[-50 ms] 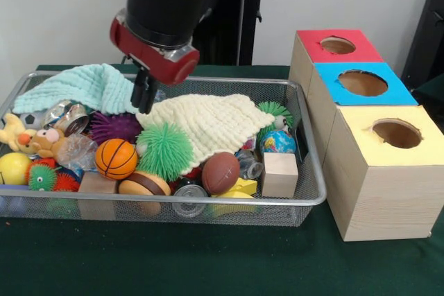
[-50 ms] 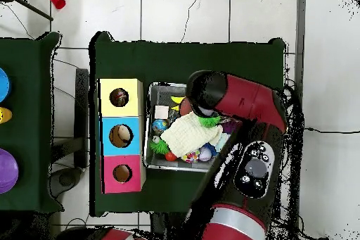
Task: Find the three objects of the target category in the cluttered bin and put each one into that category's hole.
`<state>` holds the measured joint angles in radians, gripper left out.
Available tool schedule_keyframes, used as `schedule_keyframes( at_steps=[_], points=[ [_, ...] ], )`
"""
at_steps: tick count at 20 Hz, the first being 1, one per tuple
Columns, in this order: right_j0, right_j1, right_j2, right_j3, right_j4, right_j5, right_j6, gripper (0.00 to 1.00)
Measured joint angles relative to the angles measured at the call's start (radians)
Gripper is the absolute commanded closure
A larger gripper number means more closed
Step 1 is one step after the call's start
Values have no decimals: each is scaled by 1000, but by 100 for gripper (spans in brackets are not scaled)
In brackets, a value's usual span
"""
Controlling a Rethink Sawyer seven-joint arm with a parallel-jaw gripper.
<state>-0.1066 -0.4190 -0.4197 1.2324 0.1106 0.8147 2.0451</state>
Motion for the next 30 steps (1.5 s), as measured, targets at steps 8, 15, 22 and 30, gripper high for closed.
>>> schedule_keyframes(
  at_steps=[8, 15, 22, 30],
  points=[
    [-94, -46, 84, 93, 3, -84, 0, 100],
    [-163, -79, 205, 203, 23, -127, 0, 100],
    [-154, -110, 278, 257, 25, -130, 0, 100],
    [-104, -128, 302, 258, 34, -130, 0, 100]
  ],
)
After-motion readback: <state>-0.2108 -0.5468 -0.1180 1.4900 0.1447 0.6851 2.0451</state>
